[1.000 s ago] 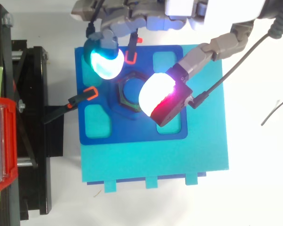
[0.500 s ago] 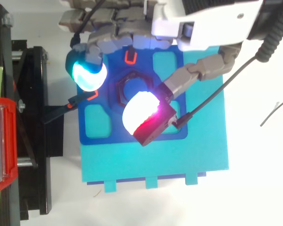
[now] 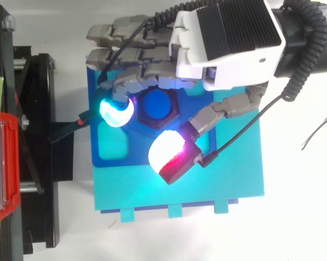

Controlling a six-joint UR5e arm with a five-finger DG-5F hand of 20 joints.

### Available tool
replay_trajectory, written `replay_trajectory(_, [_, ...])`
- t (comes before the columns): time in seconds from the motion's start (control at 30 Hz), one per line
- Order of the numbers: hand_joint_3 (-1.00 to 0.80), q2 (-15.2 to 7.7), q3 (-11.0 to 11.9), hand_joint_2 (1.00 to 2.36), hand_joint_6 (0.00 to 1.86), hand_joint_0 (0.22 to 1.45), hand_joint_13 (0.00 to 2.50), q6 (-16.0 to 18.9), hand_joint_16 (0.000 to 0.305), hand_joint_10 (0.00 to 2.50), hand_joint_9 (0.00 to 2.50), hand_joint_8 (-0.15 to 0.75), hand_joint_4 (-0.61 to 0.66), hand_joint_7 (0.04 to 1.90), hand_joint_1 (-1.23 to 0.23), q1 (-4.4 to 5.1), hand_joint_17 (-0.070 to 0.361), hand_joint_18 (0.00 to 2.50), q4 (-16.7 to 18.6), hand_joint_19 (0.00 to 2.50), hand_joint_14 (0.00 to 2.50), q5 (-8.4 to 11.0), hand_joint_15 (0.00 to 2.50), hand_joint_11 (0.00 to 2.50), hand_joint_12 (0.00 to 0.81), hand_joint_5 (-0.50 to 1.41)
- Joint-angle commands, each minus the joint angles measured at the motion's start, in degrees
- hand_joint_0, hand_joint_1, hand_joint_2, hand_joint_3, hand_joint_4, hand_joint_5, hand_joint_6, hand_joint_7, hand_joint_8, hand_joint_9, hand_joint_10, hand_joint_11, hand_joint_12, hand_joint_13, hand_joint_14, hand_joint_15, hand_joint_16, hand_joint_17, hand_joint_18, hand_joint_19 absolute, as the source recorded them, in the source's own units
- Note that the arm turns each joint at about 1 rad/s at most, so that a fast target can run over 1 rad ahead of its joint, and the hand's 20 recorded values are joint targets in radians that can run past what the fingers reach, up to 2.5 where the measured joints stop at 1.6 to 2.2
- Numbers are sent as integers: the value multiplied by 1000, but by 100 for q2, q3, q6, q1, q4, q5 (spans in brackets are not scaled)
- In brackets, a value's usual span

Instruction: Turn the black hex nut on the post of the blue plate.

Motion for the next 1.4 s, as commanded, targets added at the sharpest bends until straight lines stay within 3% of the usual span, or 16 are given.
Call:
replay_trajectory(0.0, [-500, 7, -19, 1000, 503, 496, 0, 2, 51, 0, 183, 245, 247, 807, -227, 2, 115, 0, 51, 166, 0, -5, 0, 0, 354, -205])
replay_trajectory(0.33, [-500, 7, -11, 1000, 503, 499, 0, 11, 51, 0, 190, 248, 269, 894, -227, 2, 114, 0, 68, 167, 0, -14, 0, 0, 353, -196])
replay_trajectory(0.63, [-500, 7, -19, 1000, 503, 500, 0, 11, 50, 0, 200, 249, 273, 910, -228, -59, 113, 0, 51, 160, 0, -67, 0, 0, 353, -191])
replay_trajectory(0.73, [-500, -1, -19, 1000, 503, 501, 0, 11, 50, 0, 199, 250, 270, 904, -228, -94, 113, 0, 68, 153, 0, -163, 0, 0, 352, -192])
replay_trajectory(1.03, [-500, -1, -11, 1000, 503, 502, 0, 11, 50, 0, 199, 250, 269, 904, -228, -200, 113, 0, 103, 158, 0, -216, 0, 0, 353, -193])
replay_trajectory(1.37, [-500, 7, -19, 1000, 503, 502, 0, 11, 50, 0, 200, 251, 269, 899, -230, -358, 113, 0, 174, 158, 0, -524, 0, 0, 353, -193])
